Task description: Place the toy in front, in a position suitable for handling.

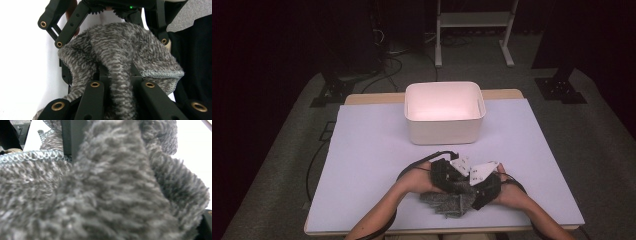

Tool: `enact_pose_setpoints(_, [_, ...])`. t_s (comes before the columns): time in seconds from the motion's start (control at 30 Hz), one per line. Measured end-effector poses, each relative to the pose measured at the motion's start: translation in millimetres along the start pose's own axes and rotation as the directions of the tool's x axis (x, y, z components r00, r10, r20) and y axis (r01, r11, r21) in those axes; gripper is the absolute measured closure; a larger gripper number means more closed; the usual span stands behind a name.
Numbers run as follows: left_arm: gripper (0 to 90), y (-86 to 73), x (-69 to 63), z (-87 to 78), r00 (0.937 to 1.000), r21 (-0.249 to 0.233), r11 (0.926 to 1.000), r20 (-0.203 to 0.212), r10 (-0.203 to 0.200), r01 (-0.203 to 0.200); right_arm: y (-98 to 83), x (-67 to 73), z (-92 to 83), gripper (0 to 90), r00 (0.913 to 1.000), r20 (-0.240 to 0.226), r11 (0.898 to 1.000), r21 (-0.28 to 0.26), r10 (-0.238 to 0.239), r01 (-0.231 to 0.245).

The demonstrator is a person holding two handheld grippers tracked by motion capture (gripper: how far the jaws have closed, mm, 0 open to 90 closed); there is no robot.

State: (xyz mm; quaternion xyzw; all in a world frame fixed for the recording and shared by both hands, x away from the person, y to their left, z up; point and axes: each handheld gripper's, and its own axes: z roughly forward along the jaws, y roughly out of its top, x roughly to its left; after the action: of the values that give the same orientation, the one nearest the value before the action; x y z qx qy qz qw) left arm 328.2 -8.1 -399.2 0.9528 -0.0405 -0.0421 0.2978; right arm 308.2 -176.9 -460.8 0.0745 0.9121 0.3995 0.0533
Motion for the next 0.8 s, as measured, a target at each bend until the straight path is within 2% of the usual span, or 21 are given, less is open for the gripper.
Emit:
enact_pose_setpoints(0.2, [79.7,-9.5,-2.2,-10.4,0.9997,0.029,0.9996,-0.022,-0.005,0.006,-0.5,-0.5,0.0,22.3,1.0000,0.005,1.000,-0.002,-0.005,0.005])
enact_pose_setpoints(0.43, [79.7,-31.7,-1.4,-28.0,0.9976,0.048,0.9974,-0.045,-0.053,0.055,-1.1,-3.3,-1.7,21.9,0.9997,-0.009,1.000,-0.007,0.022,-0.022])
enact_pose_setpoints(0.57, [79.7,-38.6,-3.2,-35.1,0.9964,0.049,0.9963,-0.051,-0.067,0.070,-1.0,-2.4,-2.2,21.5,1.0000,0.001,1.000,0.002,0.006,-0.006])
enact_pose_setpoints(0.7, [79.7,-34.2,-6.6,-41.6,0.9971,0.056,0.9972,-0.060,-0.047,0.050,-1.3,-0.9,-5.5,20.8,0.9997,0.016,1.000,0.024,-0.020,0.019])
enact_pose_setpoints(0.8, [79.7,-28.3,-9.6,-48.1,0.9967,0.058,0.9979,-0.077,-0.024,0.029,-6.4,-2.6,-12.2,20.7,0.9997,0.025,1.000,0.017,0.006,-0.007])
